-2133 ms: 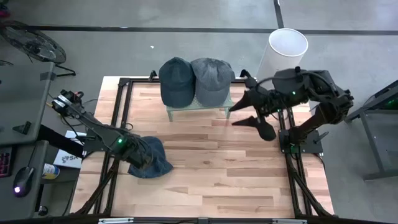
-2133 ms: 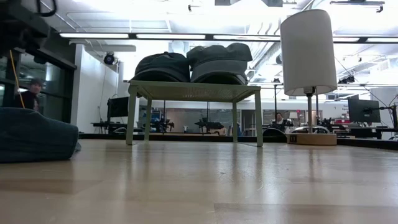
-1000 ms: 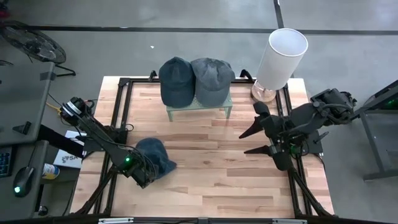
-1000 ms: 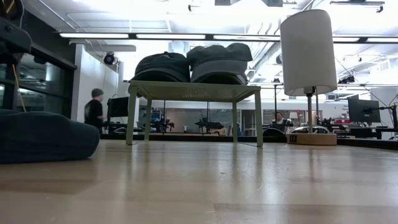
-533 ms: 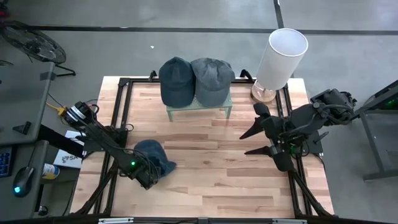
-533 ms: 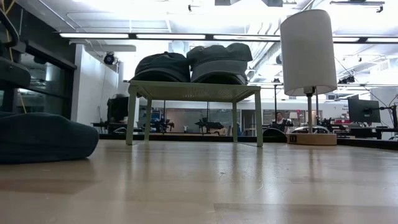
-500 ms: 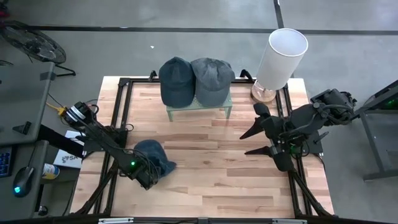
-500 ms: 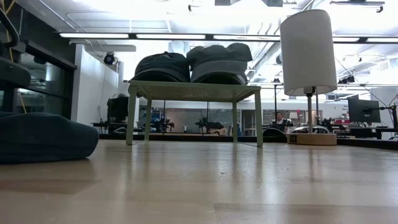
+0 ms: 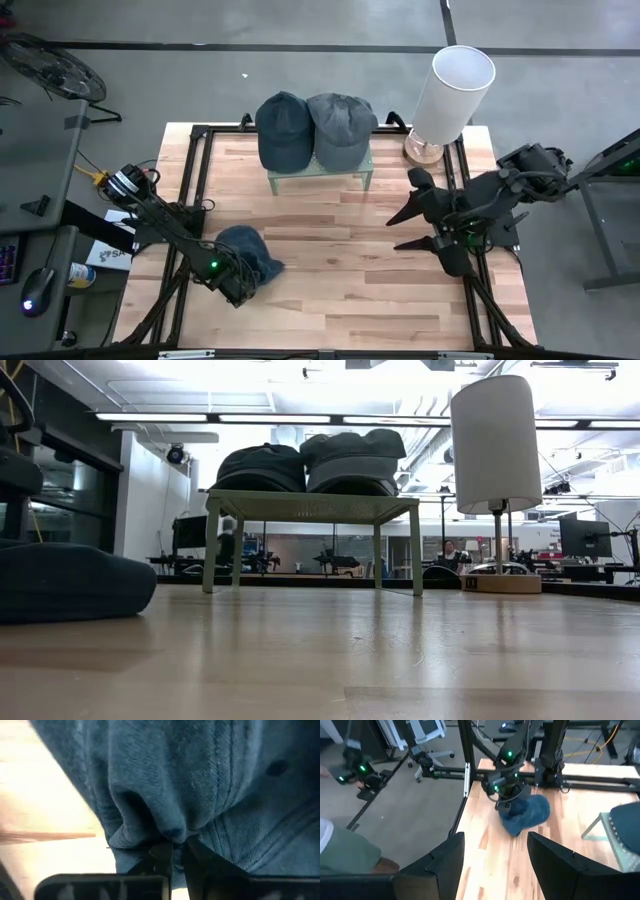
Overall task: Pick & Place hat
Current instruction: Stack the blue cap on the blue cap on the shelf
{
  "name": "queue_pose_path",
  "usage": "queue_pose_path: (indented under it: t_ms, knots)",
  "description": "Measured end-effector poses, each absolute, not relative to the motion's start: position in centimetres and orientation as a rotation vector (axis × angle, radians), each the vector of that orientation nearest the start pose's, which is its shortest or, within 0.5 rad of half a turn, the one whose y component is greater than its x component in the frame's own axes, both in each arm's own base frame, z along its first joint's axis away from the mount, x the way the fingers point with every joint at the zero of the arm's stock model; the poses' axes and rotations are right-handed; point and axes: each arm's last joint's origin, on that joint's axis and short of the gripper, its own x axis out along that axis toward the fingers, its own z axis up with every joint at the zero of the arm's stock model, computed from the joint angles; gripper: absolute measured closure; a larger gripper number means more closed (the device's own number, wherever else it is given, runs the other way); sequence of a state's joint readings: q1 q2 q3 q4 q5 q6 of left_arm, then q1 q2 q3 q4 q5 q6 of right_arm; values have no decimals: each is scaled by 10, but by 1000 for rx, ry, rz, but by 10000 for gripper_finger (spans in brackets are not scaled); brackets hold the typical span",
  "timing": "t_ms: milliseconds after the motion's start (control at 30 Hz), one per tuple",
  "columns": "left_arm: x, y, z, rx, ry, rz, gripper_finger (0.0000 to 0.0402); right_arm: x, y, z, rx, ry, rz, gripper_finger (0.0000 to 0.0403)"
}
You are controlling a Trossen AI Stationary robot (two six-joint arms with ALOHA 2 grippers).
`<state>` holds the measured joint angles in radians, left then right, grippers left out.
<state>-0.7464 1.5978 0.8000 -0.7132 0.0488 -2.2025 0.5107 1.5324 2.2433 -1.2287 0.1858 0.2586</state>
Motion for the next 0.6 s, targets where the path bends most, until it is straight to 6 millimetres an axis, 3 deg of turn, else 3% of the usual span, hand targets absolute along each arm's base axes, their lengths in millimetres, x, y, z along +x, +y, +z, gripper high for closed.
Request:
queue_pose_path:
  t_ms: [200, 333, 600]
  knots:
    - [198, -176, 166, -1225, 1049, 943, 392, 227, 135, 510, 38, 589, 255, 194]
    - [213, -180, 200, -1252, 770, 837, 392, 241, 151, 497, -4, 623, 231, 194]
    - [236, -188, 272, -1121, 342, 670, 392, 272, 178, 477, -50, 612, 207, 194]
